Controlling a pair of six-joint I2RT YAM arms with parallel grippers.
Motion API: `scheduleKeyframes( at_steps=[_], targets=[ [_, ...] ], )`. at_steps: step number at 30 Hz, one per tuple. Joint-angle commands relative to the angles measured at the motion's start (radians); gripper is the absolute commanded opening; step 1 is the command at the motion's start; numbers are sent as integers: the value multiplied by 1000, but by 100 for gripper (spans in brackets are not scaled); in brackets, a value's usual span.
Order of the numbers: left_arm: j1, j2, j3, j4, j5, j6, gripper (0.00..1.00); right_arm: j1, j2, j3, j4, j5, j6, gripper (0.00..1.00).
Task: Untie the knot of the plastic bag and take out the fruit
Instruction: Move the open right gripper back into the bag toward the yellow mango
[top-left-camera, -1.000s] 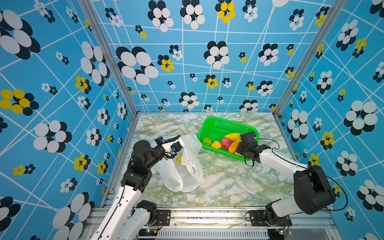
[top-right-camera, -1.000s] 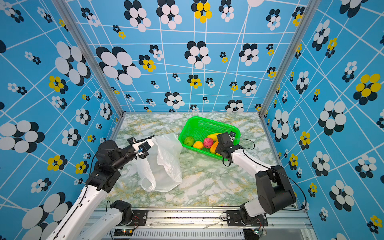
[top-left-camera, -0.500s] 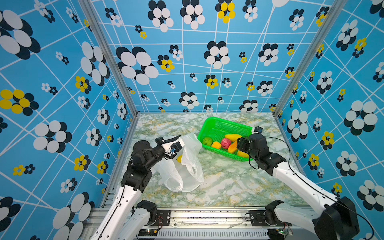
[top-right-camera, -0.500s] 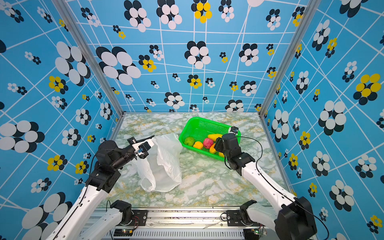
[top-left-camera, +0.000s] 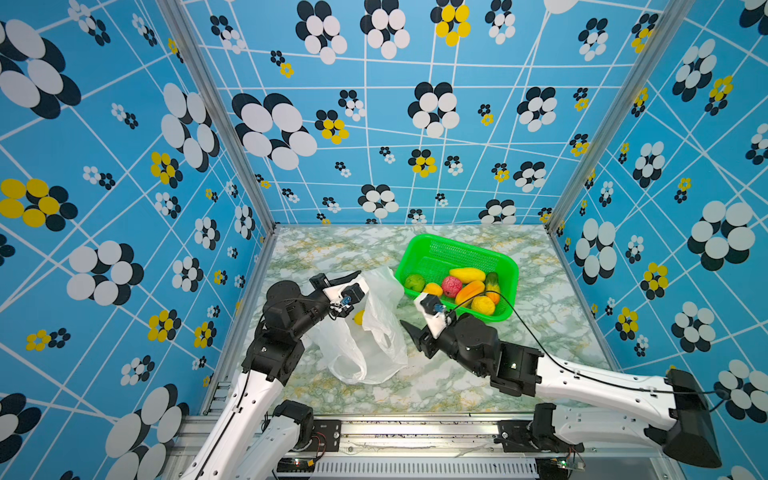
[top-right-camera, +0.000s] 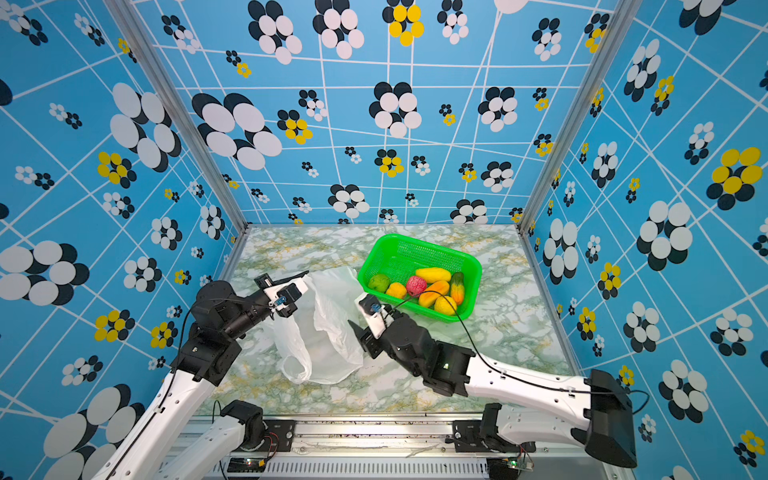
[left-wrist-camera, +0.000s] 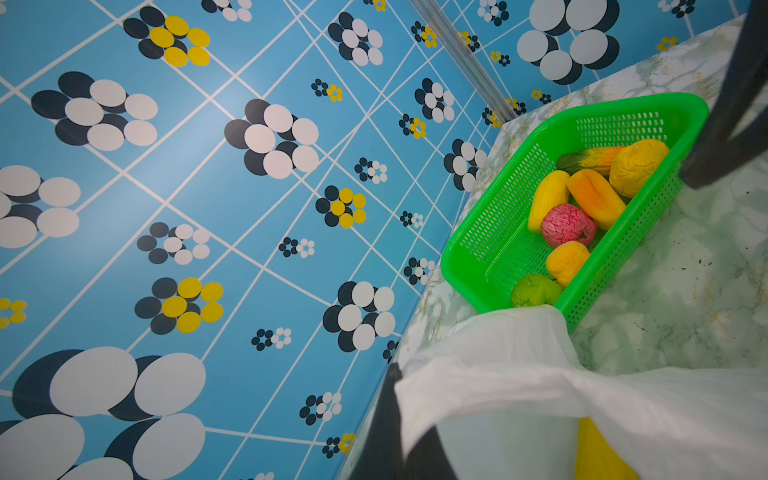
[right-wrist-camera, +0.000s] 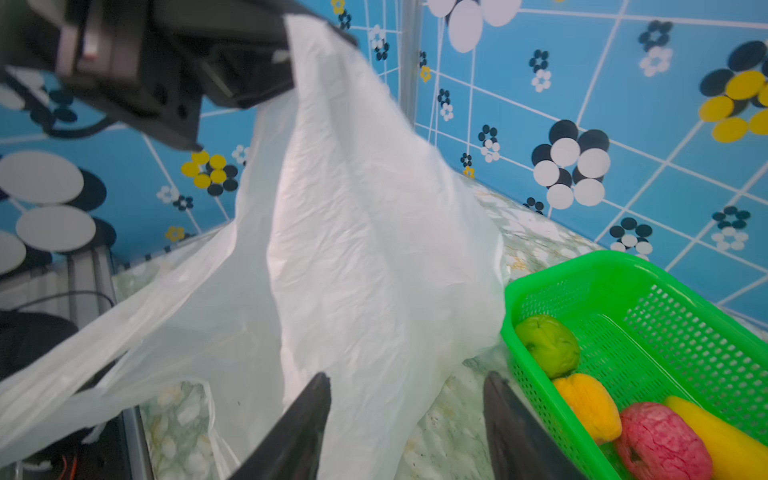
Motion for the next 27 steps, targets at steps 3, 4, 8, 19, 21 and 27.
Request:
scheduleKeyframes(
  at_steps=[3, 4, 8, 19, 21, 27],
  targets=[
    [7, -13, -4, 2, 18, -2, 0, 149, 207, 112, 60, 147, -234, 59],
    [7, -15, -5, 3, 19, -4, 0, 163, 252, 136, 64, 151, -240, 59],
    [7, -16, -7, 9, 21, -5, 0, 174, 403, 238, 11, 147, -213, 56],
    [7, -16, -6, 11, 24, -8, 0, 171, 630, 367, -41, 184, -211, 42],
    [7, -15, -6, 11, 25, -8, 0, 163, 649, 383, -58, 185, -194, 44],
    [3, -20, -7, 9, 23, -7, 0, 115, 683, 422, -108, 177, -114, 48]
  ],
)
